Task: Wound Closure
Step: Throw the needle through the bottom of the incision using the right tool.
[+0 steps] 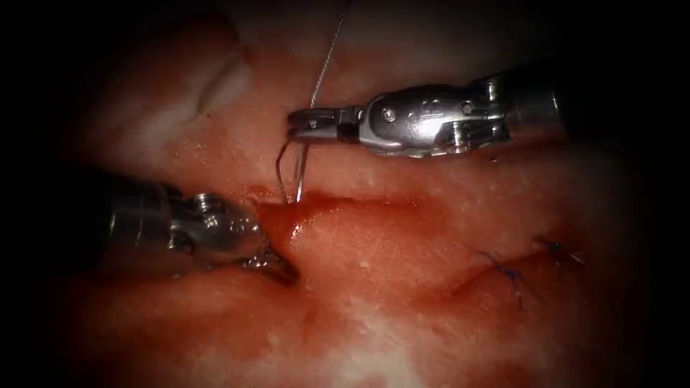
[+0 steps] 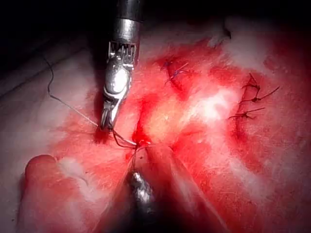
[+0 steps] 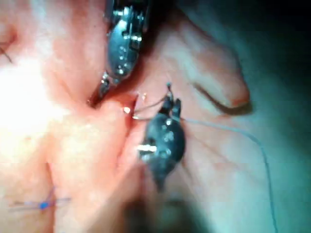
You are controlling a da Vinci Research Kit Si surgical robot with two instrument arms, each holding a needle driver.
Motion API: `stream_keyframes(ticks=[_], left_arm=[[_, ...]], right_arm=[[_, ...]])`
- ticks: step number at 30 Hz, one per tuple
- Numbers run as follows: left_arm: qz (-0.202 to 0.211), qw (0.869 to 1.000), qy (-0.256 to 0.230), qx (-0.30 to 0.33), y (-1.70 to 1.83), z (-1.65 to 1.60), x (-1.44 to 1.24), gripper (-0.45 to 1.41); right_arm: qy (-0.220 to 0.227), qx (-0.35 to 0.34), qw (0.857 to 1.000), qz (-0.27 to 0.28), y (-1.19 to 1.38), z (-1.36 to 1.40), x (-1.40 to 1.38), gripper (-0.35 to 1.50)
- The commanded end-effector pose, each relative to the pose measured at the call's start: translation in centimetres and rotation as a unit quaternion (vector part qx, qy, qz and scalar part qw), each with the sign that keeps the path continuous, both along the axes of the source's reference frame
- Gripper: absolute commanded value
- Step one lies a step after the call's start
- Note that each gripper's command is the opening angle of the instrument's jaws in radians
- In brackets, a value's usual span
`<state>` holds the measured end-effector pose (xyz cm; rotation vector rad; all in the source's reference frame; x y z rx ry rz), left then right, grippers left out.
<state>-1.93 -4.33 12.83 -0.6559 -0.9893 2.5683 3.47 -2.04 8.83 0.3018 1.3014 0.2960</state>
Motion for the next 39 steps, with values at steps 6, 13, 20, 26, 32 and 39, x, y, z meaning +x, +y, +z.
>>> stream_keyframes(ticks=[6, 13, 20, 26, 32, 39], left_arm=[[0.001, 1.000, -0.002, 0.001, -0.02, 0.06, -0.04, -0.05], [-0.001, 1.000, 0.003, 0.003, -0.01, 0.14, 0.00, -0.05], [0.000, 1.000, 0.002, 0.003, 0.02, 0.17, 0.06, -0.05], [0.002, 1.000, 0.001, 0.004, 0.03, 0.15, 0.10, -0.05], [0.003, 1.000, 0.000, 0.004, 0.03, 0.15, 0.12, -0.05], [0.002, 1.000, 0.002, 0.005, 0.03, 0.18, 0.13, -0.05]], right_arm=[[0.002, 0.033, 0.999, 0.004, -0.06, 0.05, 0.09, -0.35], [0.003, 0.053, 0.999, 0.007, -0.06, 0.05, 0.09, -0.35], [0.005, 0.062, 0.998, 0.005, -0.09, 0.05, 0.08, -0.35], [0.008, 0.081, 0.997, -0.004, -0.14, 0.05, 0.08, -0.35], [0.013, 0.110, 0.994, -0.009, -0.18, 0.04, 0.10, -0.35], [0.013, 0.145, 0.989, -0.005, -0.19, 0.03, 0.11, -0.35]])
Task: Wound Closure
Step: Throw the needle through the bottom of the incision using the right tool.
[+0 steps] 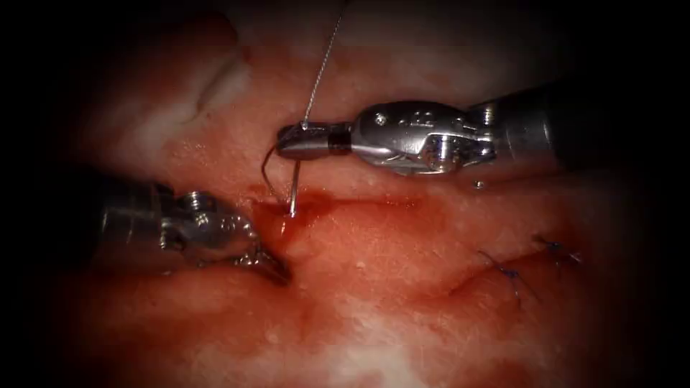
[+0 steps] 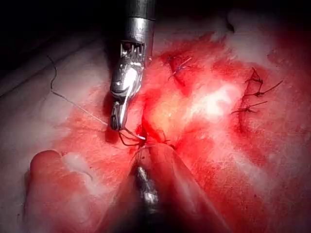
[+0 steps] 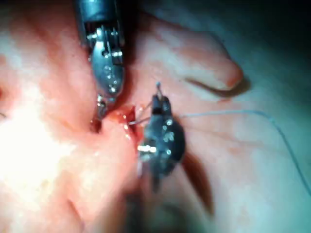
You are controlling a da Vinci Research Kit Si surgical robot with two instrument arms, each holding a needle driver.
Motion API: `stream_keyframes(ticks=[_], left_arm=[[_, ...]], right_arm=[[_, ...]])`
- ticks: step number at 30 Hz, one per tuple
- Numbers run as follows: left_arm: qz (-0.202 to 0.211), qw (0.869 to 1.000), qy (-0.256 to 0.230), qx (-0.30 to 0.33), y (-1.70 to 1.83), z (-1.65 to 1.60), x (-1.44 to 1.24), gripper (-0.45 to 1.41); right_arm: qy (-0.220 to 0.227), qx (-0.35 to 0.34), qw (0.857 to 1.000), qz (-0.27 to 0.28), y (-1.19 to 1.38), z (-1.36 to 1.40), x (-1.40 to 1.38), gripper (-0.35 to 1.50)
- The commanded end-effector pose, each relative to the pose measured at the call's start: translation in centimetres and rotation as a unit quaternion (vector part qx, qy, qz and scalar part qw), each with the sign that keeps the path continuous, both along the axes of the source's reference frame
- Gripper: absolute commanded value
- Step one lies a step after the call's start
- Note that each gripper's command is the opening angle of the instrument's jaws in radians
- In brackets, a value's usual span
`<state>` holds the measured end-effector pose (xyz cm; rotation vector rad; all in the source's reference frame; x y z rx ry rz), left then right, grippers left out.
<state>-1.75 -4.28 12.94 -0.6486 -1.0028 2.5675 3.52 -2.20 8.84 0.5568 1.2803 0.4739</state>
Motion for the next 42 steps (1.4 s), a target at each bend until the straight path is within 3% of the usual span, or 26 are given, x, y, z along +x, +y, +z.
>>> stream_keyframes(ticks=[1, 11, 22, 27, 32, 42], left_arm=[[0.000, 1.000, 0.001, 0.000, -0.02, 0.08, -0.06, -0.05], [0.000, 1.000, 0.004, 0.001, 0.01, 0.18, 0.04, -0.05], [0.001, 1.000, 0.003, 0.001, 0.02, 0.19, 0.05, -0.05], [0.001, 1.000, 0.003, 0.001, 0.02, 0.18, 0.05, -0.05], [0.001, 1.000, 0.003, 0.001, 0.02, 0.18, 0.05, -0.05], [0.001, 1.000, 0.003, 0.001, 0.01, 0.18, 0.05, -0.05]], right_arm=[[-0.001, 0.007, 1.000, 0.000, -0.02, 0.03, 0.06, -0.35], [0.006, 0.054, 0.998, -0.009, -0.08, 0.05, 0.08, -0.35], [0.009, 0.130, 0.991, -0.027, -0.41, 0.11, 0.12, -0.35], [0.019, 0.199, 0.979, -0.028, -0.50, 0.15, 0.08, -0.35], [0.027, 0.257, 0.966, -0.012, -0.49, 0.24, 0.07, -0.35], [0.021, 0.274, 0.962, 0.000, -0.40, 0.33, 0.05, -0.35]])
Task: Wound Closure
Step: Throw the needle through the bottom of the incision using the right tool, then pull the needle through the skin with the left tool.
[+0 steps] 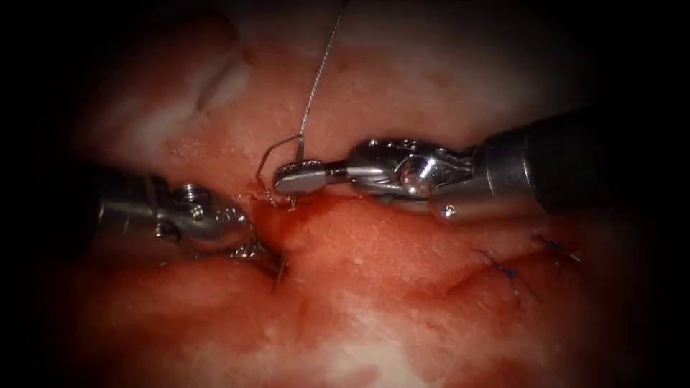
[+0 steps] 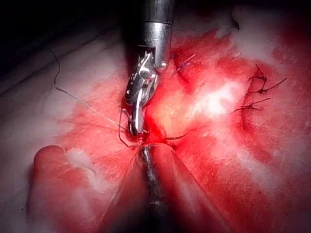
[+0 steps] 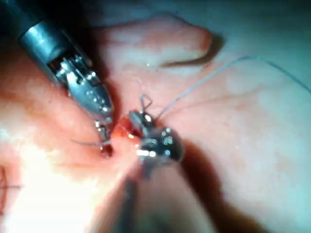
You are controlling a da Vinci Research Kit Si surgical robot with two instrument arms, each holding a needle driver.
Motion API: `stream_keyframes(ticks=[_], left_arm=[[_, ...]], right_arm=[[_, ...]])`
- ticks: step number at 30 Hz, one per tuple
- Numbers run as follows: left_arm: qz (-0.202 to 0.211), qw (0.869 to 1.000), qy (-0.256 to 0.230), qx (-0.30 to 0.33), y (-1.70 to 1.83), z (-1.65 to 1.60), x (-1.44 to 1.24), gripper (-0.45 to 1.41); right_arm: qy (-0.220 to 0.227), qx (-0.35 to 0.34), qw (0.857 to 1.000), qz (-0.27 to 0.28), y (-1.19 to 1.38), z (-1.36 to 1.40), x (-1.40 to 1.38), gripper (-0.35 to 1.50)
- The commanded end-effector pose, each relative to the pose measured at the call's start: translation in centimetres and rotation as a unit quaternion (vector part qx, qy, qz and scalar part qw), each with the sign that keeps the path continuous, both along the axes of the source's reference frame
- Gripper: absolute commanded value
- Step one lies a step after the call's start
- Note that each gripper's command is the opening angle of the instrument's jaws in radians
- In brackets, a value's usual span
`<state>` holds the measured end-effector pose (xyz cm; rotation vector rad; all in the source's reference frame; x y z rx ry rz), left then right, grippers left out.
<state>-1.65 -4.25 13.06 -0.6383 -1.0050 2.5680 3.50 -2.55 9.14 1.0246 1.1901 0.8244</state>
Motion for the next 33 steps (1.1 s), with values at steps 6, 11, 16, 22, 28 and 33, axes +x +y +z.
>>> stream_keyframes(ticks=[6, 11, 16, 22, 28, 33], left_arm=[[0.001, 1.000, -0.001, 0.000, -0.02, 0.06, -0.05, -0.05], [-0.001, 1.000, -0.001, -0.002, 0.03, 0.00, -0.05, -0.03], [-0.009, 1.000, -0.018, 0.002, 0.17, -0.17, 0.01, 0.05], [-0.008, 0.996, -0.071, -0.045, 0.35, -0.39, 0.13, 0.17], [-0.009, 0.985, -0.147, -0.090, 0.25, -0.43, 0.13, 0.26], [-0.011, 0.971, -0.200, -0.131, 0.16, -0.49, 0.19, 0.32]], right_arm=[[0.019, 0.081, 0.996, -0.036, -0.30, 0.07, 0.14, -0.35], [0.031, 0.096, 0.994, -0.047, -0.38, 0.03, 0.18, -0.35], [0.026, 0.073, 0.997, -0.009, -0.22, 0.03, 0.12, 0.42], [0.016, -0.019, 0.999, 0.028, 0.14, 0.05, -0.20, 1.11], [0.010, -0.075, 0.997, 0.015, 0.28, 0.00, -0.50, 1.13], [0.011, -0.095, 0.995, 0.017, 0.31, -0.07, -0.62, 1.13]])
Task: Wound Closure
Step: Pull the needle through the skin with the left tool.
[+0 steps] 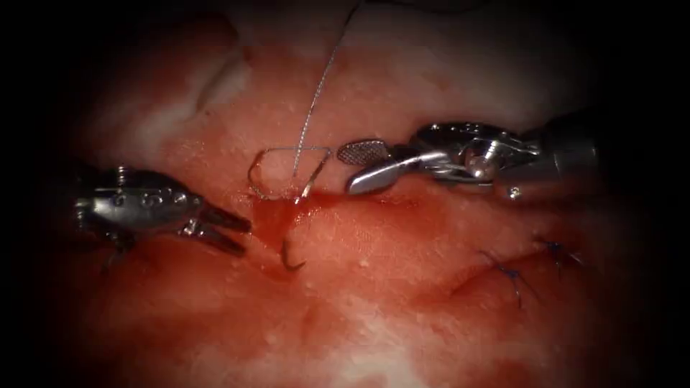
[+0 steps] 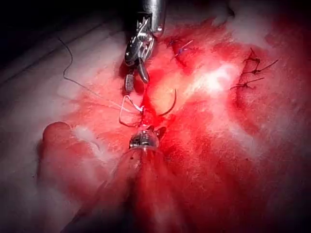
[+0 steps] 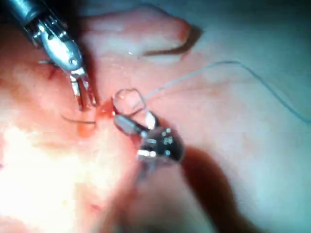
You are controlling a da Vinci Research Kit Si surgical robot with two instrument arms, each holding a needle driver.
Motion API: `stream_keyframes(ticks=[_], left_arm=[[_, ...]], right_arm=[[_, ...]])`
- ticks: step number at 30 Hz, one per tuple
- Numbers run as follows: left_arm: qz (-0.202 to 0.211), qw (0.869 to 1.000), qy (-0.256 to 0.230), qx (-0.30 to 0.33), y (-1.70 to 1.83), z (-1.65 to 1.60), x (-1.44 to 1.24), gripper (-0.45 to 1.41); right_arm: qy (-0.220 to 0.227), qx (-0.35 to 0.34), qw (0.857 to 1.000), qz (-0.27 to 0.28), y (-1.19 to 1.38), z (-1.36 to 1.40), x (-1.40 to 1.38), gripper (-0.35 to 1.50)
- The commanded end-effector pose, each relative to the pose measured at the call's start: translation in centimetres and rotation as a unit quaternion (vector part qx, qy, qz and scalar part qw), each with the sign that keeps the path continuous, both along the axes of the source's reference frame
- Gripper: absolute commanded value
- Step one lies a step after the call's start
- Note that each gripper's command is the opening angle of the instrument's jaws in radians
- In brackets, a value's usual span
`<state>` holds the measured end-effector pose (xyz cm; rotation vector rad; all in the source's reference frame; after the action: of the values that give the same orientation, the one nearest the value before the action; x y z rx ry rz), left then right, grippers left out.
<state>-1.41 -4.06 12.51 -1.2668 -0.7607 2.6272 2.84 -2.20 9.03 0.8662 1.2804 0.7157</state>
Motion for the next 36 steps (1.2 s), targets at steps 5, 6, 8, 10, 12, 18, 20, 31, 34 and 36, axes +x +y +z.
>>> stream_keyframes(ticks=[5, 6, 8, 10, 12, 18, 20, 31, 34, 36], left_arm=[[-0.016, 0.999, -0.041, -0.022, -0.15, -0.02, -0.12, 0.46], [-0.021, 0.998, -0.047, -0.024, -0.17, -0.04, -0.15, 0.47], [-0.031, 0.997, -0.058, -0.032, -0.20, -0.09, -0.24, 0.47], [-0.033, 0.996, -0.069, -0.035, -0.23, -0.13, -0.33, 0.47], [-0.038, 0.995, -0.089, -0.035, -0.28, -0.20, -0.49, 0.49], [-0.041, 0.994, -0.094, -0.035, -0.34, -0.24, -0.69, 0.54], [-0.041, 0.994, -0.094, -0.035, -0.33, -0.22, -0.70, 0.54], [-0.051, 0.997, -0.043, -0.024, -0.29, 0.10, -0.65, 0.42], [-0.049, 0.998, -0.037, -0.024, -0.32, 0.14, -0.65, 0.05], [-0.047, 0.998, -0.036, -0.023, -0.36, 0.11, -0.63, -0.45]], right_arm=[[0.001, -0.018, 1.000, 0.000, -0.08, 0.03, 0.04, 1.13], [0.000, -0.018, 1.000, 0.001, -0.08, 0.03, 0.03, 1.13], [0.000, -0.025, 1.000, 0.001, -0.09, 0.04, 0.02, 1.10], [-0.003, -0.026, 1.000, 0.003, -0.09, 0.04, 0.00, 1.08], [-0.007, -0.030, 1.000, 0.008, -0.11, 0.05, -0.03, 1.08], [-0.020, -0.031, 0.999, 0.018, -0.13, 0.09, -0.06, 1.08], [-0.019, -0.030, 0.999, 0.016, -0.15, 0.09, -0.05, 1.06], [-0.019, -0.031, 0.999, 0.015, -0.18, 0.09, -0.04, 1.01], [-0.019, -0.031, 0.999, 0.015, -0.18, 0.08, -0.04, 0.98], [-0.018, -0.031, 0.999, 0.015, -0.18, 0.08, -0.04, 0.96]])
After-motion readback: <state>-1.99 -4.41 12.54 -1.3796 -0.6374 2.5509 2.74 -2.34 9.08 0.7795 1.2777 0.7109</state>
